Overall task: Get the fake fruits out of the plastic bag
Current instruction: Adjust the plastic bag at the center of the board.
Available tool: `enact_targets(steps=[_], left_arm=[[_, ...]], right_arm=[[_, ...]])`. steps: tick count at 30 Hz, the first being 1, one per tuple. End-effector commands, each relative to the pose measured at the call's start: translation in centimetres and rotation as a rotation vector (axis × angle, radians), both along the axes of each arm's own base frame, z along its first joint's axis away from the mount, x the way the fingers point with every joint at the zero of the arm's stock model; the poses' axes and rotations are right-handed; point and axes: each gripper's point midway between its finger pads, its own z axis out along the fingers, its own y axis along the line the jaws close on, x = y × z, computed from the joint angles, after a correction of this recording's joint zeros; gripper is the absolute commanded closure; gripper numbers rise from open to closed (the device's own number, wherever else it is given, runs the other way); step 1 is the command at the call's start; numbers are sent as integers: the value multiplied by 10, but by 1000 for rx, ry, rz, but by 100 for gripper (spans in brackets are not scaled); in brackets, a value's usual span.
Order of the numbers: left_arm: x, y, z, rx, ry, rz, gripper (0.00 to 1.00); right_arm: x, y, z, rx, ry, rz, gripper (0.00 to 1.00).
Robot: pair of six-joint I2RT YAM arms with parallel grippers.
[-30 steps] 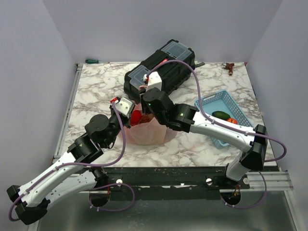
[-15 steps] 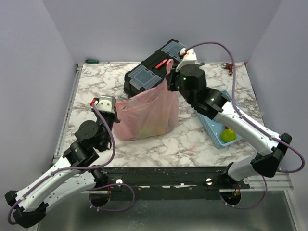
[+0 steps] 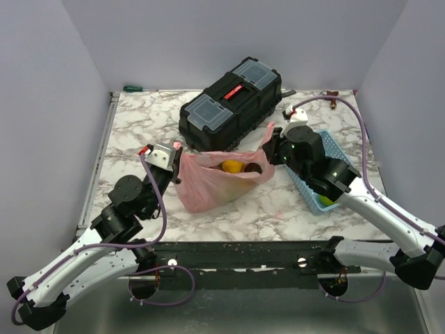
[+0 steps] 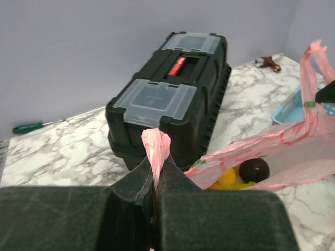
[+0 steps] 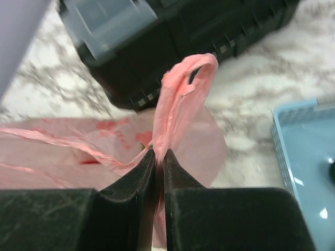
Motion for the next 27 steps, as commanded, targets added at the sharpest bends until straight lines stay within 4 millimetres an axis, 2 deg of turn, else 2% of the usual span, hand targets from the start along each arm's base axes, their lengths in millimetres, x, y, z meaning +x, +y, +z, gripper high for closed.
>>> enact_targets(steps=[1,2,4,6,10,12,16,20,22,25,27], left_arm=[[-14,-35,-2,26,19,-202,100],[-15,-39,-3,32,25,-221,100],[-17,-44,-4,38,37,-248,100],[-18,-47,-5,42,41,-262,100],[-19,-45,-4,40,32,-262,100],[-20,-45,-3,38,28,-262,100],[-21,-43,0,30,17,-261,100],[-21,-41,0,29,12,-251,100],[-20,-40,0,34,13,-246,100],[-18,-41,-3,43,19,-242,100],[-17,-41,-3,45,21,-239,100]], right_arm=[[-30,-26,-40,-30,147,-38,85],[-36,-30,-40,-29,160,-37,83],[-46,-40,-36,-32,171,-42,72],[-55,-50,-24,-27,165,-46,56],[-66,-62,21,3,117,-33,26],[-70,-58,42,19,110,1,21],[-78,-27,72,96,117,149,21],[-82,18,89,193,138,313,21],[-90,41,99,238,125,390,21],[-104,72,103,248,108,443,21],[-117,97,96,242,110,489,21]])
